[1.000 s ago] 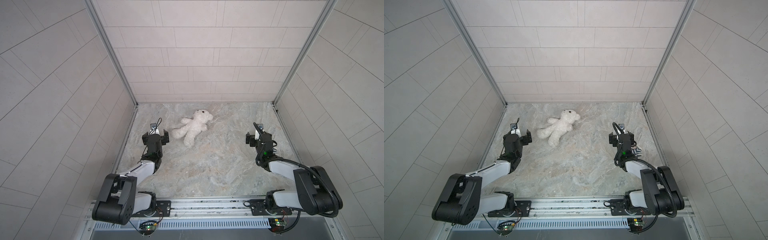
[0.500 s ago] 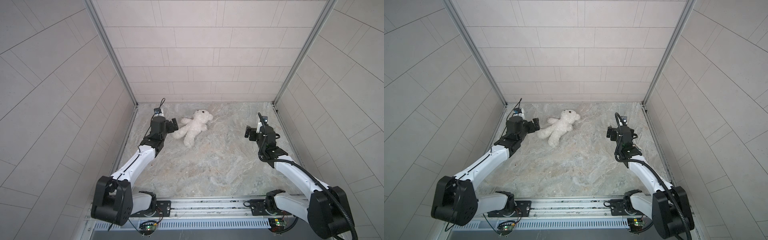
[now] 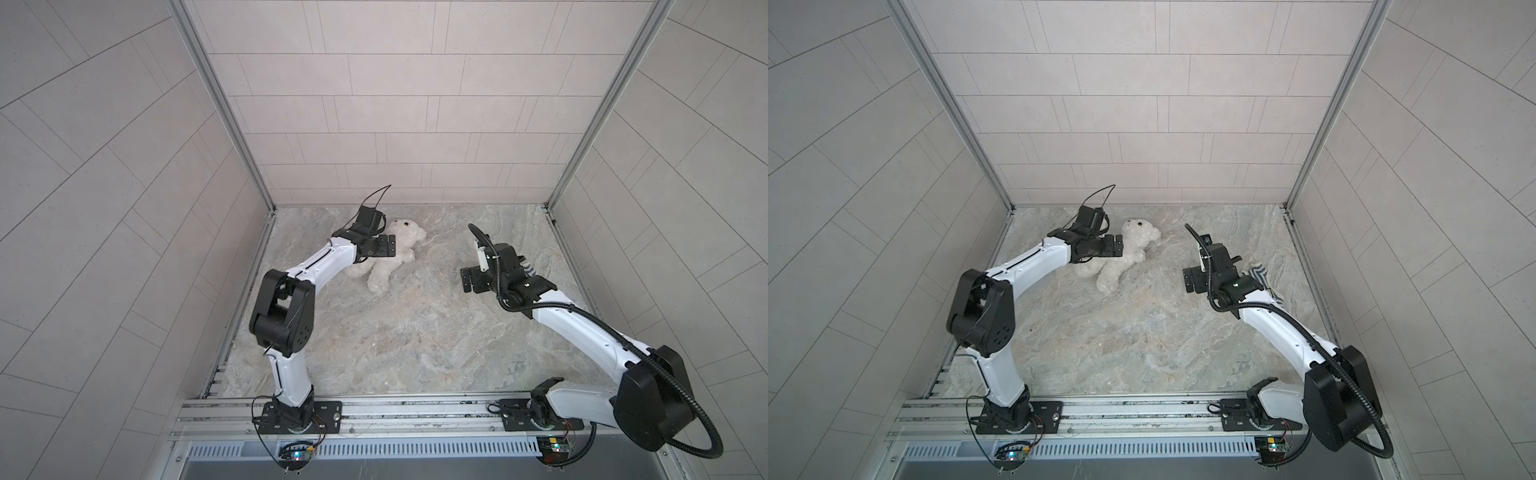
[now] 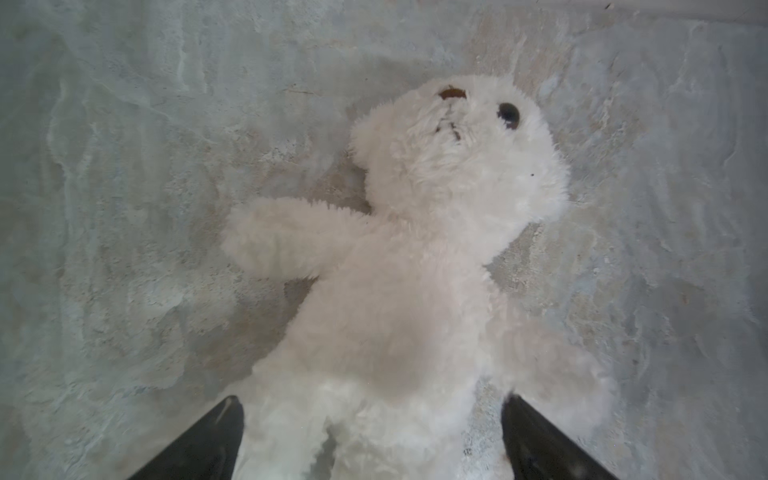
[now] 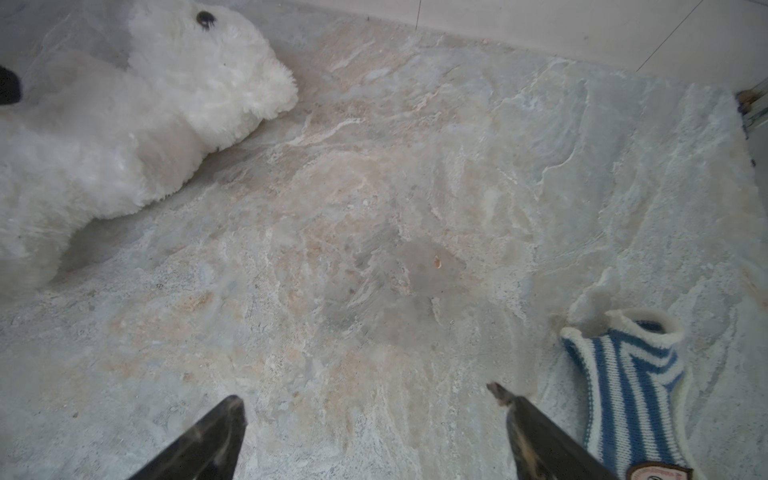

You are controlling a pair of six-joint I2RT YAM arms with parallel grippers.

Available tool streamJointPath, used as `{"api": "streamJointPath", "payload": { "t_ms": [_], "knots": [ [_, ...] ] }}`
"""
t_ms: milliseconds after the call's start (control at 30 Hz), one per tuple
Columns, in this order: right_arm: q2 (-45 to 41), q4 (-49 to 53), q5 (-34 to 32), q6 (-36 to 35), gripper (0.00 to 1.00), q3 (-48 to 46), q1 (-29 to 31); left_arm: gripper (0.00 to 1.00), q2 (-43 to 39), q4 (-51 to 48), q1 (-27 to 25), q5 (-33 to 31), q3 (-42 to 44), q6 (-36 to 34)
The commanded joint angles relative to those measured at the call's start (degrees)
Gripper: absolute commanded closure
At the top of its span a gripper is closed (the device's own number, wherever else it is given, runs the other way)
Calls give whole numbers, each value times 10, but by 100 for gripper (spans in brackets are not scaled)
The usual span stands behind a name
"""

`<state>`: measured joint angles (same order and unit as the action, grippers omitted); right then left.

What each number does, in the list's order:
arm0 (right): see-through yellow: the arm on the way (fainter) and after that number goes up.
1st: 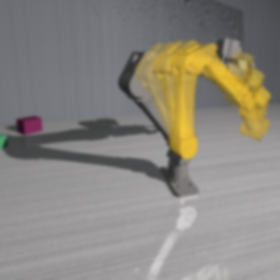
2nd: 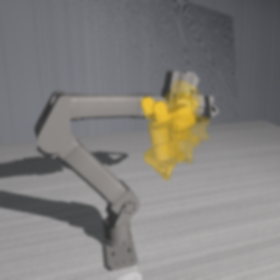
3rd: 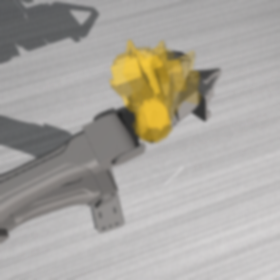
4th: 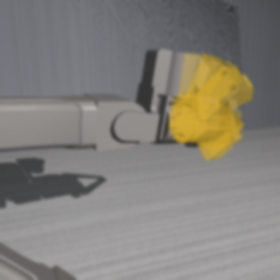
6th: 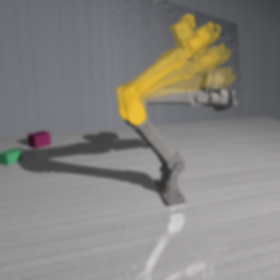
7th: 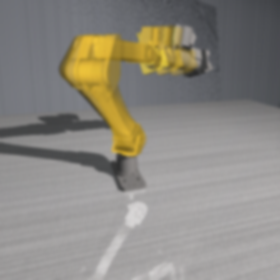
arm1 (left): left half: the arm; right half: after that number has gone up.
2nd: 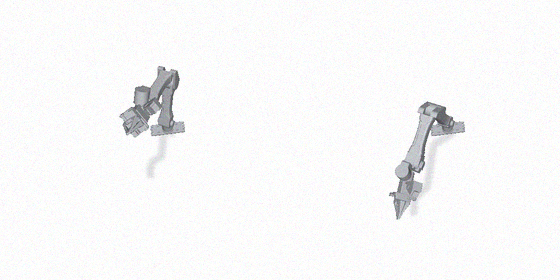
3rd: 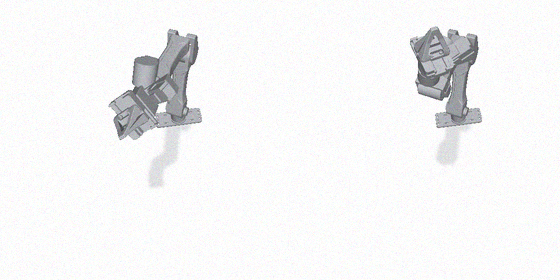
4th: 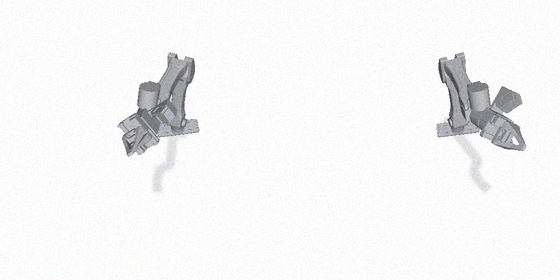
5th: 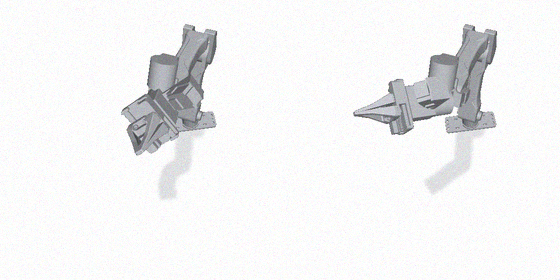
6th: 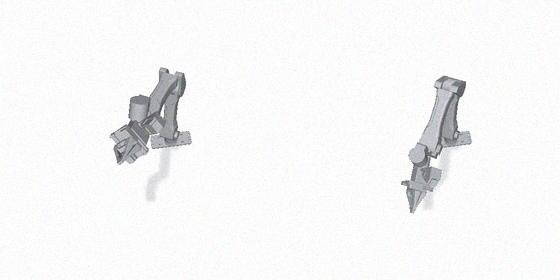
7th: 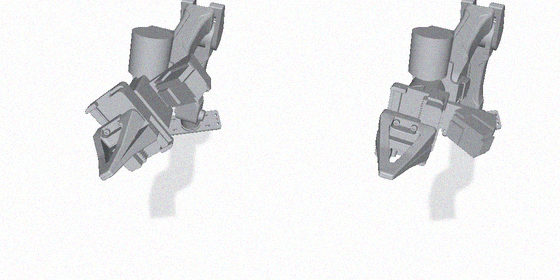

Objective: Dress the teddy bear
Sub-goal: 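Grasp the white teddy bear with the left gripper while the right moves toward the sweater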

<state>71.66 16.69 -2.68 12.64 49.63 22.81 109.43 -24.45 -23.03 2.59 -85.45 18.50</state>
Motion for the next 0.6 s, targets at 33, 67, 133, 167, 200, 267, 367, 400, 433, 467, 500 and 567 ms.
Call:
{"api": "streamJointPath", "payload": {
  "t_ms": [33, 67, 133, 167, 200, 267, 367, 400, 433, 467, 500, 567],
  "knots": [
    [-9, 9, 28, 18, 1, -9, 16, 0, 85, -127, -17, -35, -104, -37],
    [-13, 3, 39, 19, 0, -14, 18, 0, 99, -135, -22, -41, -113, -41],
    [-29, -15, 63, 25, 0, -30, 21, 0, 111, -135, -30, -43, -106, -41],
    [-37, -20, 67, 29, 1, -35, 22, 0, 109, -130, -33, -41, -94, -39],
    [-46, -21, 71, 33, 0, -41, 23, 0, 105, -124, -37, -42, -78, -36],
    [-64, -19, 76, 37, 1, -49, 23, 4, 95, -115, -47, -48, -48, -33],
    [-88, -9, 86, 39, 0, -56, 23, 14, 63, -91, -74, -62, 14, -28],
    [-96, -2, 88, 40, 0, -56, 23, 16, 49, -80, -83, -67, 39, -23],
    [-103, 4, 89, 41, 0, -57, 23, 17, 34, -66, -92, -70, 64, -20],
    [-112, 13, 89, 43, 1, -57, 23, 17, 16, -53, -104, -76, 93, -15],
    [-119, 23, 88, 43, 0, -58, 23, 17, 0, -42, -116, -85, 120, -10],
    [-135, 45, 84, 43, 0, -58, 23, 19, -34, -20, -141, -96, 173, 0]
  ]
}}
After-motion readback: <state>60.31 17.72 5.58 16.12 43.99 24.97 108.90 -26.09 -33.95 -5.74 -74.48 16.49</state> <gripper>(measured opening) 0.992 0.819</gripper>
